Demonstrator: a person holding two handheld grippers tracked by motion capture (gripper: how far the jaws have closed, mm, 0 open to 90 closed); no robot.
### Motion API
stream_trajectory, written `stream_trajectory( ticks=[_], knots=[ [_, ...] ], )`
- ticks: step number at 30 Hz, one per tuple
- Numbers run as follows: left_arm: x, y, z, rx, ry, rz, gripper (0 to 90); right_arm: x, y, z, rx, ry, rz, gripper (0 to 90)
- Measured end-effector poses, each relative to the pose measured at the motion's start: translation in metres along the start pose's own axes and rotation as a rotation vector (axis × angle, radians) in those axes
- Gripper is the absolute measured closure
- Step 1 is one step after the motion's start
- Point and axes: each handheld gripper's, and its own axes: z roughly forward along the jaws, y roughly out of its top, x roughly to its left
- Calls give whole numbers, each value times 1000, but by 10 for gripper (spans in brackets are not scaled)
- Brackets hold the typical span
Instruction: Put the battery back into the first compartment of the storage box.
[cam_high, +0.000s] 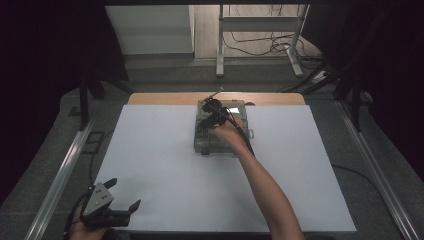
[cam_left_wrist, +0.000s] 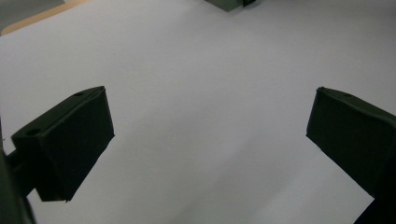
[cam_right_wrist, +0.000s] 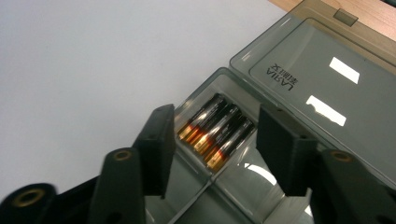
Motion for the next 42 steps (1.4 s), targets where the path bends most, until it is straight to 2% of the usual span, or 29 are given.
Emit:
stream_trajectory(
  ticks=[17,30,35,42],
  knots=[
    [-1,0,1,7,4,8,15,20,-19,-29,-37,45,-94,380],
    [-2,1,1,9,7,11,15,30,-38,-38,-66,82,-108,334],
    [-2,1,1,11,8,12,15,32,-49,-41,-58,73,-104,329],
    [-2,1,1,11,10,10,15,35,-66,-51,-117,111,-92,295]
  ],
)
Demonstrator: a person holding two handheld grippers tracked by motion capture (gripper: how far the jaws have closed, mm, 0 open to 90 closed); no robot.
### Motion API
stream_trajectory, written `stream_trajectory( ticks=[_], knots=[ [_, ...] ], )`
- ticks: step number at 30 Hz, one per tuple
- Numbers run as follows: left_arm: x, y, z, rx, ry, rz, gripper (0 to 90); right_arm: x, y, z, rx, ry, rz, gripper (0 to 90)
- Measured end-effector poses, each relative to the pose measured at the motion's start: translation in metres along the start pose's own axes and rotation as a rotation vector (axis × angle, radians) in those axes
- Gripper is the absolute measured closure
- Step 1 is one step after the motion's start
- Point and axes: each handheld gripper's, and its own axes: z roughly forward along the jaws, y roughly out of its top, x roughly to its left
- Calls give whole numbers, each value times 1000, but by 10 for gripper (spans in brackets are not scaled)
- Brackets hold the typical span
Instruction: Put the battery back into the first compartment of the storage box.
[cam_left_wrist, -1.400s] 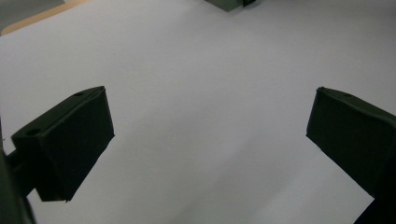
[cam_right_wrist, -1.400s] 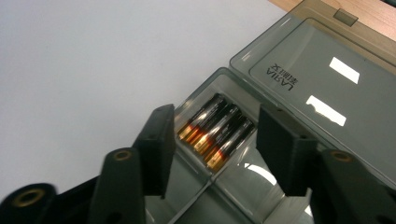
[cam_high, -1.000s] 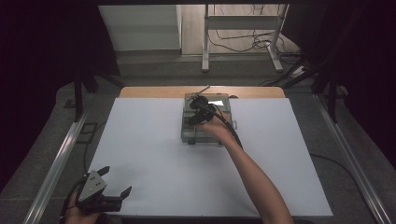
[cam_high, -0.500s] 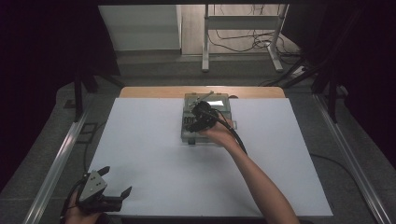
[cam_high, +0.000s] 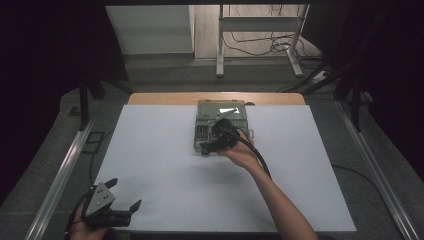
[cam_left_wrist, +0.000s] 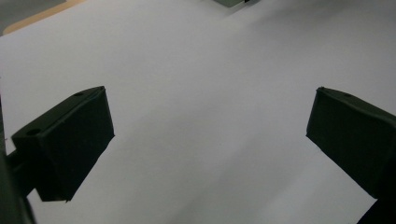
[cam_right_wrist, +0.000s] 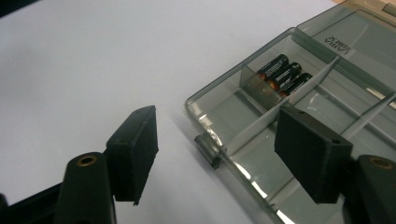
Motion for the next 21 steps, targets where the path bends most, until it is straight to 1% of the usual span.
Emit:
stream_trajectory(
  ticks=[1,3,7,10,12,15,19,21],
  knots=[
    [0,0,0,3,2,3,15,0,-3,0,-3,1,0,284],
    [-1,0,0,4,2,6,15,1,-7,-1,20,-9,-11,262],
    [0,0,0,4,1,7,15,1,-14,-4,13,6,-3,232],
    [0,0,-1,0,-1,8,15,2,-15,-5,29,8,-10,192],
    [0,0,-1,-1,-5,8,15,3,-16,-7,21,17,-9,178],
    [0,0,0,-1,-11,8,15,5,-15,-11,14,28,-7,135],
    [1,0,0,1,-16,5,15,8,-17,-16,9,22,-19,81],
    [1,0,0,-1,-17,3,15,9,-18,-18,14,8,-26,58]
  ],
)
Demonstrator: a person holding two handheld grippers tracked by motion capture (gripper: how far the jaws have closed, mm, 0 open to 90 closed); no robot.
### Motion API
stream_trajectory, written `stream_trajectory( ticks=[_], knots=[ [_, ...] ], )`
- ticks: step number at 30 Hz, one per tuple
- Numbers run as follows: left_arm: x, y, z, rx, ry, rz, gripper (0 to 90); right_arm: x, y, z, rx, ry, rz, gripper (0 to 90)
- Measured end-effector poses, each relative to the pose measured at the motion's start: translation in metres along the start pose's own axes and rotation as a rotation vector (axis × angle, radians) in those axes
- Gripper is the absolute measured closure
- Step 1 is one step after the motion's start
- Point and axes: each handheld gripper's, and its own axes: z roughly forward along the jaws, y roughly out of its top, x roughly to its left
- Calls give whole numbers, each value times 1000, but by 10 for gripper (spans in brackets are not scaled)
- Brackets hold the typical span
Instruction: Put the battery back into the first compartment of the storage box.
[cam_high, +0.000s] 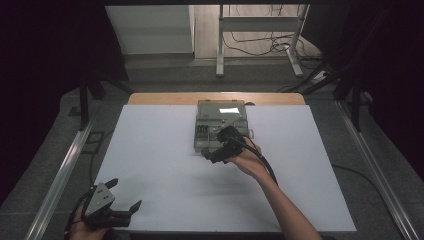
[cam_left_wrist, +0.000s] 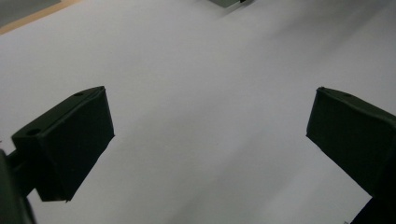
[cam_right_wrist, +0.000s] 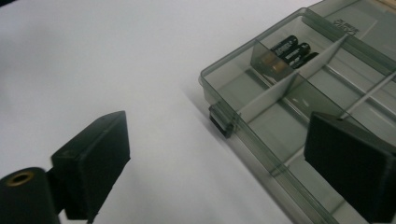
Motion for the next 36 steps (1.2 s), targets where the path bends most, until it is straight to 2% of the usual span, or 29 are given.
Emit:
stream_trajectory(
  ticks=[11,18,22,36],
  knots=[
    [1,0,0,-9,-14,-10,16,-2,-10,-10,-16,-46,-11,7],
    [2,-1,-1,-12,-15,-17,16,-4,-16,-16,-24,-36,-7,0],
    [2,-1,-1,-12,-16,-17,16,-6,-20,-20,-5,-7,20,0],
    [1,0,0,-9,-15,-12,16,-6,-40,-44,-16,-31,19,0]
  ],
)
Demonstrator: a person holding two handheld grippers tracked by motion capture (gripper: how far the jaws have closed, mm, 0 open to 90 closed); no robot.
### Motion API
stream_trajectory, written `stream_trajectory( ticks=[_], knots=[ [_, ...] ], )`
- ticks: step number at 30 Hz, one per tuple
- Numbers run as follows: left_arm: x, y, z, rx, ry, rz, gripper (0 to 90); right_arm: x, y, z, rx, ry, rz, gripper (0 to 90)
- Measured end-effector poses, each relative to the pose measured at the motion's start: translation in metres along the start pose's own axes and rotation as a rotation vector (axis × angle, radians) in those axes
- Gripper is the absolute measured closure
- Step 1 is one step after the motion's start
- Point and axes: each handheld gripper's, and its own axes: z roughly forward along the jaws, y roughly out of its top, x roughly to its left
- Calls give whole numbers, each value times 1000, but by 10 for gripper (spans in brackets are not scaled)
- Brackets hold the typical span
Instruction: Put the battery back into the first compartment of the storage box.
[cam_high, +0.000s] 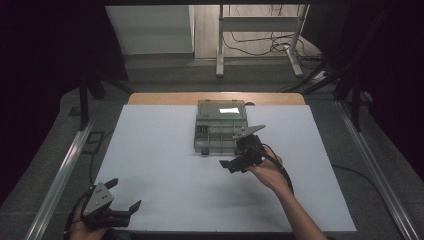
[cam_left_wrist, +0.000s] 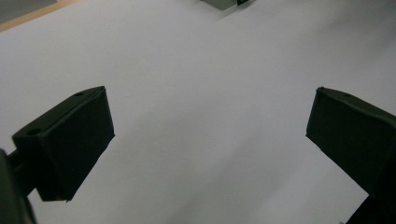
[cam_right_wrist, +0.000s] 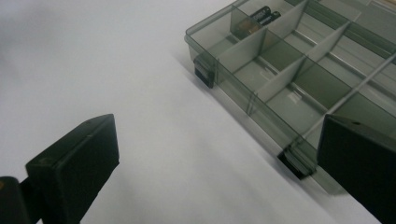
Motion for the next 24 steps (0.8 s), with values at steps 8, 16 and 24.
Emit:
stream_trajectory(
  ticks=[8,16,24],
  knots=[
    [0,0,0,1,1,3,16,3,-13,-15,-34,-24,1,0],
    [-1,0,0,2,2,3,17,5,-26,-28,-63,-39,14,0],
    [-1,0,0,2,2,3,17,7,-39,-41,-93,-48,25,0]
  ],
)
